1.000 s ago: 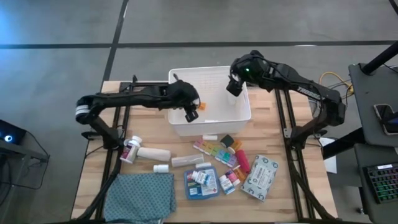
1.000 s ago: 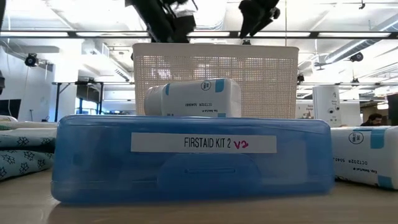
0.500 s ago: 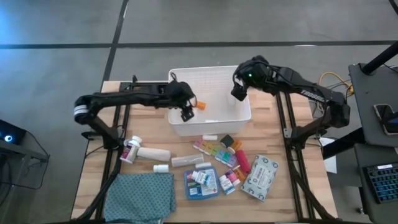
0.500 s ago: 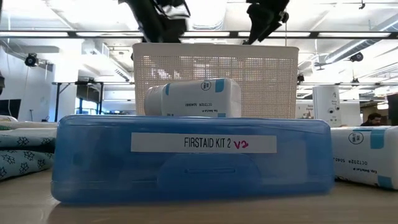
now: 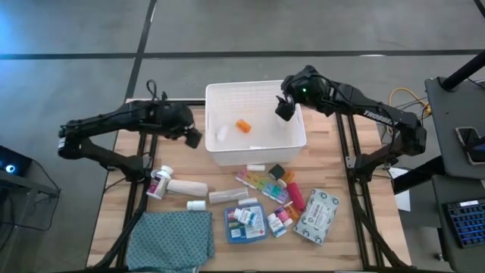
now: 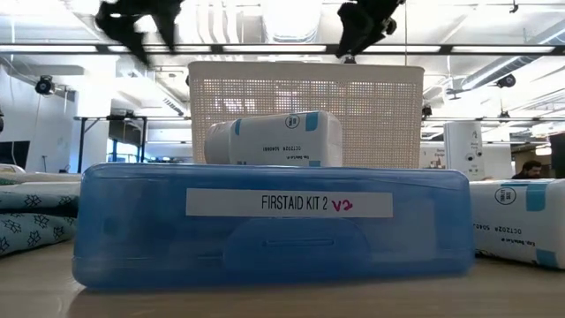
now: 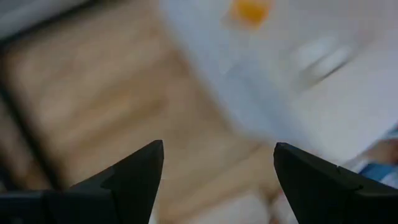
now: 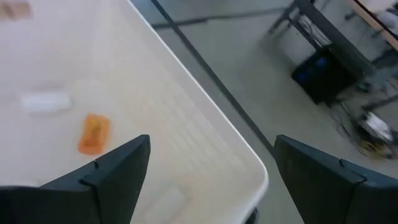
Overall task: Pick & place medical supplies in basket/bin
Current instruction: Put the purple medicine bottle into the bin
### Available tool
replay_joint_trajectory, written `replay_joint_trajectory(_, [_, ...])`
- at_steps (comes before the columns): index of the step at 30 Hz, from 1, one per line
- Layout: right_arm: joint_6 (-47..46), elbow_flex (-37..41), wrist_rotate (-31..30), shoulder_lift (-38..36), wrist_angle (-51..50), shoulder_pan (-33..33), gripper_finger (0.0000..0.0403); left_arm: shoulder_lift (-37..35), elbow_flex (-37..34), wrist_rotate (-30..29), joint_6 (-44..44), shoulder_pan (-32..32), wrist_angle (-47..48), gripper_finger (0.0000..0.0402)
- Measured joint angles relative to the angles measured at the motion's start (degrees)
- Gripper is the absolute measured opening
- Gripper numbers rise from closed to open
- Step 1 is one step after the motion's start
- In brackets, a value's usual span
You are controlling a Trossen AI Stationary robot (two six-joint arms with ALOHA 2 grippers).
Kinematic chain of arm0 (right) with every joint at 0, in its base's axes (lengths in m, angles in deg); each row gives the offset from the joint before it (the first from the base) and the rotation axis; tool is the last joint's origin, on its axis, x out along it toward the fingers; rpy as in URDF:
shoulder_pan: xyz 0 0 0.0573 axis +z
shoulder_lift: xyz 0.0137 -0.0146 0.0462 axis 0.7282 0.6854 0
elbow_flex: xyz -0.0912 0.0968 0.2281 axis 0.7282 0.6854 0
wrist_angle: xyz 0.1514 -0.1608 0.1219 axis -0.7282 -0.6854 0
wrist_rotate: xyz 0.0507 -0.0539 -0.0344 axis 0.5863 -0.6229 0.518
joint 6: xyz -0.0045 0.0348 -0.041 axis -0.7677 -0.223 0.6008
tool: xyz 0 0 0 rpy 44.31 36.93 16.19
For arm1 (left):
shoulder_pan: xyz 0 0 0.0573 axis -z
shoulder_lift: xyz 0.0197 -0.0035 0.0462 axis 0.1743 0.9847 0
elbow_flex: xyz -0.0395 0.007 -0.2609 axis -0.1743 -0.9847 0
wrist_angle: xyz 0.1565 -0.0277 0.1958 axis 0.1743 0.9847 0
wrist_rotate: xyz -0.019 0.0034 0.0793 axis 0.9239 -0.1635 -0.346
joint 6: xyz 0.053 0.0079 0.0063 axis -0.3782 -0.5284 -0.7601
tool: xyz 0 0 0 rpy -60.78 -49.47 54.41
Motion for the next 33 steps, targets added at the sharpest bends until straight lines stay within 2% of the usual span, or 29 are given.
replay_joint_trajectory(2, [0.0,0.0,1.8,0.0,1.6,-0.4,0.0329,0.8,-0.4,2.2,4.8,0.3,6.8,0.0283])
replay_joint_trajectory(5, [-0.1,0.0,3.3,0.0,3.4,-0.9,0.0329,2.7,-2.1,3.7,7.6,1.2,13.0,0.0283])
replay_joint_trajectory(11, [-1.3,0.3,4.1,0.0,3.9,-1.4,0.0329,5.6,-10.6,9.1,8.4,1.8,11.6,0.0283])
replay_joint_trajectory(17, [-2.7,2.4,4.1,0.0,3.8,-1.4,0.0329,6.8,-24.6,16.2,13.1,1.8,11.2,0.0283])
replay_joint_trajectory(21, [-2.9,4.9,4.1,0.0,3.7,-1.4,0.0329,5.6,-31.7,20.2,15.3,1.8,4.2,0.0283])
replay_joint_trajectory(24, [-2.8,6.6,4.1,0.0,4.2,-1.4,0.0329,4.9,-34.2,20.2,15.4,2.0,-0.1,0.0283])
replay_joint_trajectory(33, [-3.8,9.8,4.1,0.0,5.9,-1.4,0.0329,4.9,-35.5,14.4,17.9,2.1,-2.2,0.0283])
